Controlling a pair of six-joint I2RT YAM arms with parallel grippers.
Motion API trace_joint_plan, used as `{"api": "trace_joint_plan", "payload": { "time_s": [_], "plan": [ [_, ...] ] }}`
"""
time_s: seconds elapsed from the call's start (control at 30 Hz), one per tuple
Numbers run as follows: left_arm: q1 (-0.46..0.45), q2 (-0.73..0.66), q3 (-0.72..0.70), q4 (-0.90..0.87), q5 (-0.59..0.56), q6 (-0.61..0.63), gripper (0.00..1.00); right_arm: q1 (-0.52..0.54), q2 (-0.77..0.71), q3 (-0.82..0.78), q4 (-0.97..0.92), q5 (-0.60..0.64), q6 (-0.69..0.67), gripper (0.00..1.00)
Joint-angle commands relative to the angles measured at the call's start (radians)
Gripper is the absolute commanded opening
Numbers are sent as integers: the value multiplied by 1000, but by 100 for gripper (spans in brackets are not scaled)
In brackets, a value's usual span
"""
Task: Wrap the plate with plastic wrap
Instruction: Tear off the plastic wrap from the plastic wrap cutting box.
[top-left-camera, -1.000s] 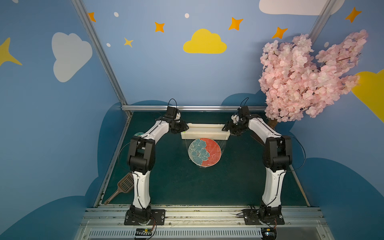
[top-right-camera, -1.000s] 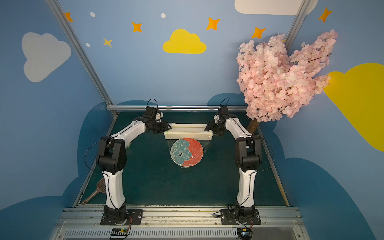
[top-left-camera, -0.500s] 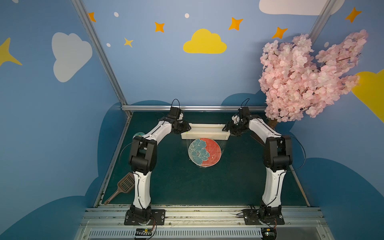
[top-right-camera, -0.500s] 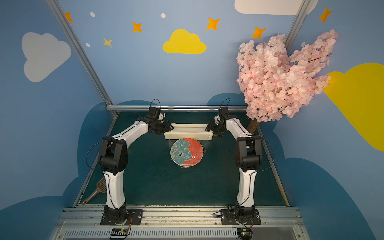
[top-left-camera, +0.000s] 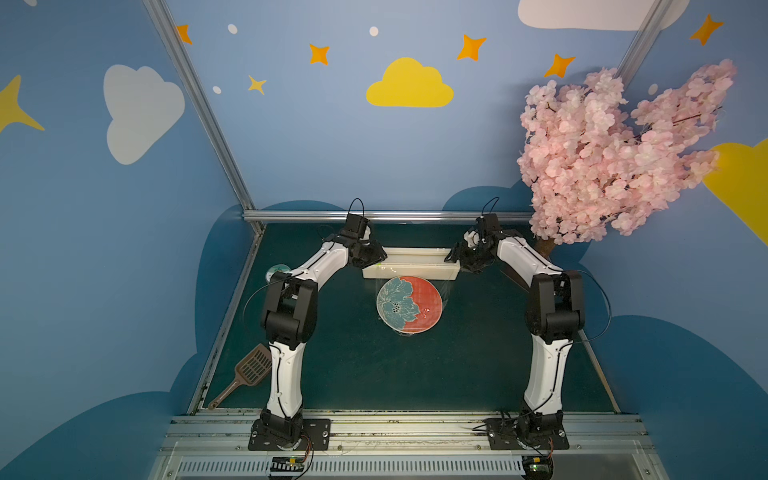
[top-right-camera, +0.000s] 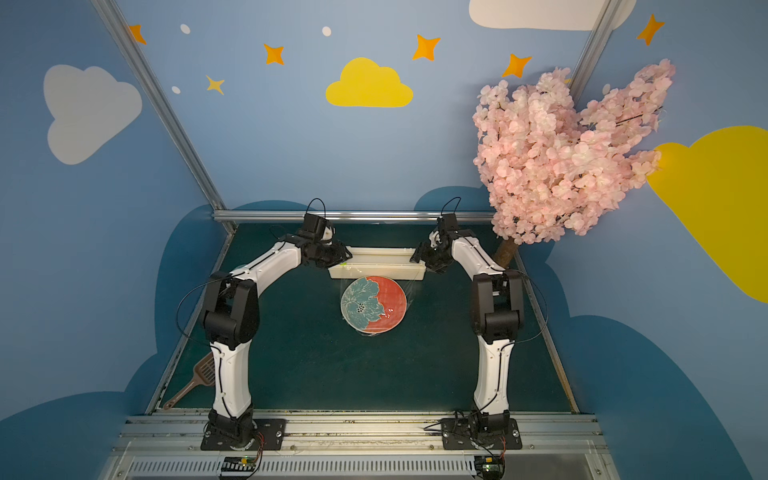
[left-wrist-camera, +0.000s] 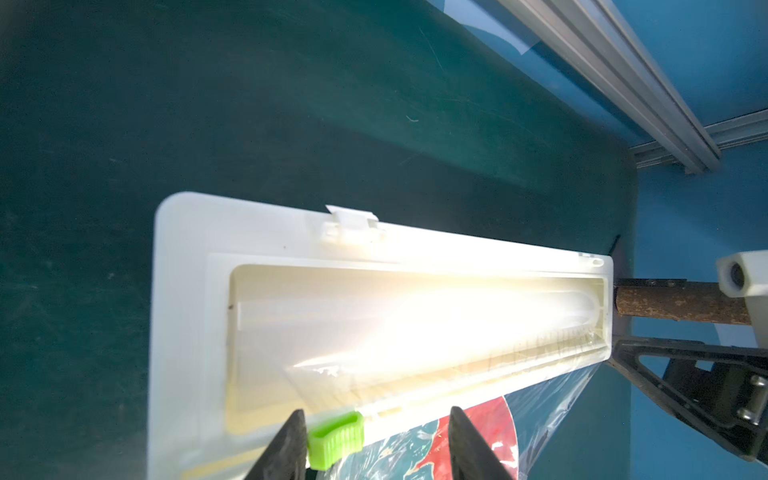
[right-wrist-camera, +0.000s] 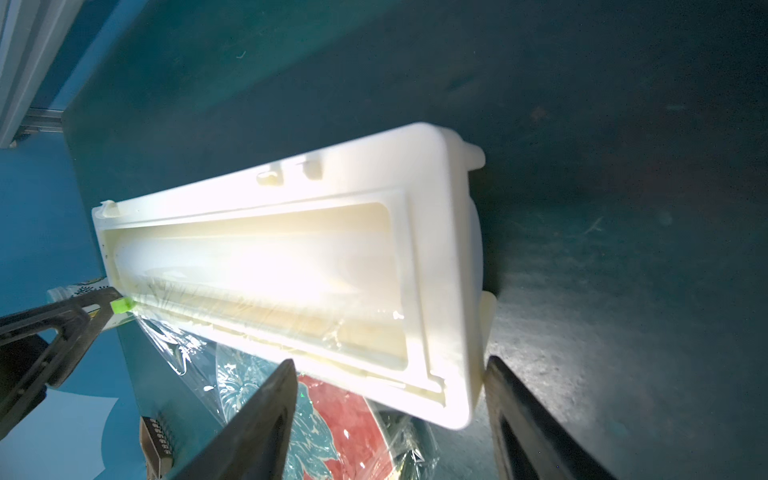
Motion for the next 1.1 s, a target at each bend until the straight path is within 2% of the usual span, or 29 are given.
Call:
{"api": "trace_joint_plan", "payload": {
  "time_s": [0.0, 0.7, 0.9, 1.07],
  "plan": [
    [-75, 30, 58, 36, 127, -32, 53, 46, 25, 9, 49, -126, 16, 71],
    [-184, 144, 196, 44, 157, -90, 53, 50, 33, 24, 29, -123, 13, 70],
    [-147, 82, 195, -20, 127, -35, 53, 47, 11, 29, -20, -75, -17, 70],
    [-67, -59, 56, -16, 83, 9, 53, 64, -23, 52, -102, 77, -52, 70]
  ]
}}
